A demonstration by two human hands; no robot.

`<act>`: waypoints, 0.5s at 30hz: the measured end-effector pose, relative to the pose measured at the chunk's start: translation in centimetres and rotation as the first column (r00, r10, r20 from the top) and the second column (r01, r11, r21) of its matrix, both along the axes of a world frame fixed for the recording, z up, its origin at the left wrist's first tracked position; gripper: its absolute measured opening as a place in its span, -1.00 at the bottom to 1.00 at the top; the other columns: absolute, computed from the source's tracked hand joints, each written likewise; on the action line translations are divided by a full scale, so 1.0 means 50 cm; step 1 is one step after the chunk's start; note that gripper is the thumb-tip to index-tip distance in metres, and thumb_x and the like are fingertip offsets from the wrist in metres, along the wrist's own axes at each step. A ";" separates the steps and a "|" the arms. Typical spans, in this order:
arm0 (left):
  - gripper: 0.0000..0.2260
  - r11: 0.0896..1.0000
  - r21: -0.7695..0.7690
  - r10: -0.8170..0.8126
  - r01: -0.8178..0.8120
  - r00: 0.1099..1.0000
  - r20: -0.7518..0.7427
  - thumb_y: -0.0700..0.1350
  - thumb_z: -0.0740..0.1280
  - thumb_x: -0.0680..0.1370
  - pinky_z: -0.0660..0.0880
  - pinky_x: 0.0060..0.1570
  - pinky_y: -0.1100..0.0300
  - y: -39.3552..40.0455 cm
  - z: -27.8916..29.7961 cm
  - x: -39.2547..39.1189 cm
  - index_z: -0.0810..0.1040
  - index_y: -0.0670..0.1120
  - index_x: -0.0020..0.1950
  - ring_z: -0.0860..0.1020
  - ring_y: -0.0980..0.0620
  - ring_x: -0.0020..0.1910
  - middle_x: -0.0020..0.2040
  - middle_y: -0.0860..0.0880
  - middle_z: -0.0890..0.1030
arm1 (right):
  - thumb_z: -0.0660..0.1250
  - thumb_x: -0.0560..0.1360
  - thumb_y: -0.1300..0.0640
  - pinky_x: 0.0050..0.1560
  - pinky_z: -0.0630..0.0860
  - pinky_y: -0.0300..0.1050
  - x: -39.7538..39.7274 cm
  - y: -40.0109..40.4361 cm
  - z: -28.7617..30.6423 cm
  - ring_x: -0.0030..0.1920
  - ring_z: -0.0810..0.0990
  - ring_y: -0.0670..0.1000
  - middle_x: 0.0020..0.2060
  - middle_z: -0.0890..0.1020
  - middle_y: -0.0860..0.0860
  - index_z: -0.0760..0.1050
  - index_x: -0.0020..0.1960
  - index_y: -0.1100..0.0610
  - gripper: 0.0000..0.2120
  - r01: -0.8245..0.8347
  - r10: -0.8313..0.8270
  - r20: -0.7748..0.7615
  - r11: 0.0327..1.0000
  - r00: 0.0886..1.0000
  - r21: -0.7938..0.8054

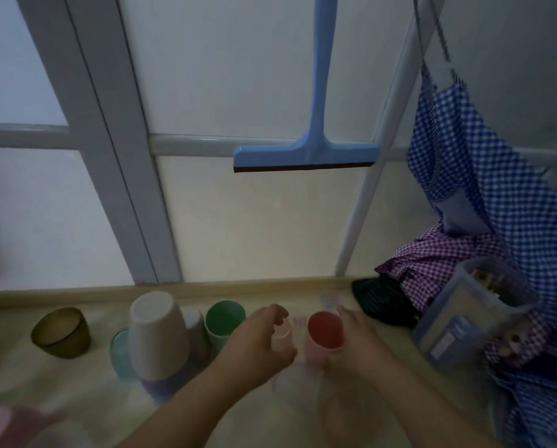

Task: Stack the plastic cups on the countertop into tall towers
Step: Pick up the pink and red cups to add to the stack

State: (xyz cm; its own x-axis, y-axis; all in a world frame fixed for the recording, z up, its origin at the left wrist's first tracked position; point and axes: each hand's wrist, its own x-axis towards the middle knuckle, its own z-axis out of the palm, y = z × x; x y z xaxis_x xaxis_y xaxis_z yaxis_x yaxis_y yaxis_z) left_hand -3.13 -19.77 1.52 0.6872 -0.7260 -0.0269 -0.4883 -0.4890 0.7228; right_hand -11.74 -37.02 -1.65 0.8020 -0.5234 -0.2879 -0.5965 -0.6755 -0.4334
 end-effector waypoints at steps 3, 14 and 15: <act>-0.54 0.999 0.034 0.006 -0.006 1.000 -0.010 -0.03 0.41 0.39 0.48 0.11 0.20 -0.019 -0.010 -0.001 0.38 0.03 0.25 0.49 0.11 0.08 0.18 0.05 0.51 | 0.43 0.27 -0.16 0.38 0.30 -0.03 0.010 -0.006 -0.011 0.41 0.23 0.13 0.45 0.17 0.11 -0.09 0.50 0.08 0.02 -0.003 0.003 0.004 1.000 1.000 0.017; -0.50 0.999 0.023 0.043 -0.044 0.999 0.019 -0.02 0.42 0.40 0.41 0.05 0.31 -0.031 -0.010 0.033 0.34 0.04 0.28 0.47 0.16 0.08 0.22 0.08 0.48 | 0.27 -0.05 -0.37 0.09 0.53 -0.11 0.045 -0.043 0.038 0.09 0.56 0.03 0.09 0.55 0.00 0.42 0.17 0.04 -0.13 0.036 -0.044 0.141 0.997 0.989 0.064; -0.49 0.999 0.011 0.045 -0.045 0.998 0.035 -0.01 0.42 0.39 0.38 0.03 0.34 -0.029 -0.003 0.037 0.33 0.04 0.29 0.45 0.17 0.08 0.24 0.08 0.47 | 0.34 -0.04 -0.31 0.03 0.55 -0.11 0.046 -0.048 0.064 0.02 0.57 0.00 0.04 0.57 -0.01 0.44 0.10 0.03 -0.22 0.046 -0.059 0.186 0.996 0.981 0.073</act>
